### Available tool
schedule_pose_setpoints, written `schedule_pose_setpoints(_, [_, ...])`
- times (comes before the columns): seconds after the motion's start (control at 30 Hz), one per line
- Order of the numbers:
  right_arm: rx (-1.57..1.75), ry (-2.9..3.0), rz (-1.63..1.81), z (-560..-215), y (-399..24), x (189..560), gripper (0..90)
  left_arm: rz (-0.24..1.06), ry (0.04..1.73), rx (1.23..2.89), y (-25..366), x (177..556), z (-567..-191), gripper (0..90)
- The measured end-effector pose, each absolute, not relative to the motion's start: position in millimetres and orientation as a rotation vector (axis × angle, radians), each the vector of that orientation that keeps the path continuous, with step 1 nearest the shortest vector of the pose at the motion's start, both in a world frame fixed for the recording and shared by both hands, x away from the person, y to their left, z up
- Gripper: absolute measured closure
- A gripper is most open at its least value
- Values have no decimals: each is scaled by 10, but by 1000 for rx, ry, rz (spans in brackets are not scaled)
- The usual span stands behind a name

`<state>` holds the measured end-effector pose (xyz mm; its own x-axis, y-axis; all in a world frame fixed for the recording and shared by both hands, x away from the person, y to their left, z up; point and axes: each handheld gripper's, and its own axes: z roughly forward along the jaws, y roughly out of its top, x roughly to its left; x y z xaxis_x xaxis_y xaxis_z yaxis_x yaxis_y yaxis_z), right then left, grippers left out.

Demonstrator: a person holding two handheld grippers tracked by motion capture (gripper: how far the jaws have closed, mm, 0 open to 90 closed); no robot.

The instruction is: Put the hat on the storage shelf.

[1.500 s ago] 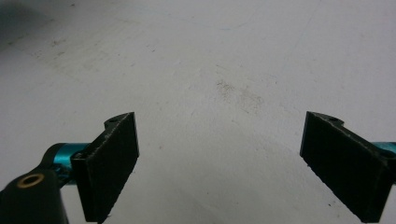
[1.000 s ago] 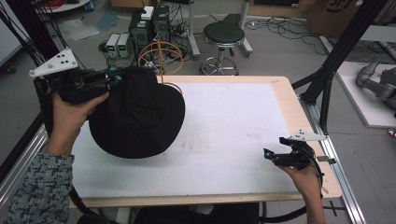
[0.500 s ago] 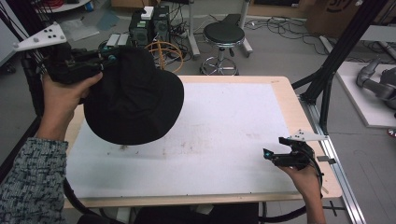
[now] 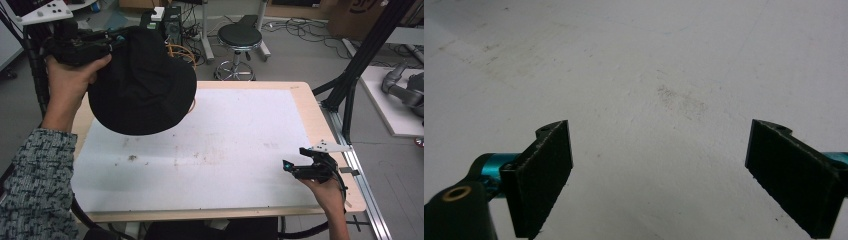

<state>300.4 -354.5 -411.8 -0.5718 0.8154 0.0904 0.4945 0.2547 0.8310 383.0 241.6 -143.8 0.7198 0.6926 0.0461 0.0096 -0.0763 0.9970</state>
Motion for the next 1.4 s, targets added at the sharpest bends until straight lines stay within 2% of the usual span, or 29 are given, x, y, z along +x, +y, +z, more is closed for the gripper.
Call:
schedule_pose_setpoints(0.2, [1211,2169,1241,-4116,-3559,2984,114,680,605,1535,2390,3961,-1422,809])
schedule_pose_setpoints(0.67, [1168,2181,1237,-4144,-3469,2955,114,709,671,1478,2343,4276,-1431,809])
schedule_pose_setpoints(1.4, [1131,2185,1275,-4126,-3447,2858,114,703,727,1456,2268,4694,-1643,809])
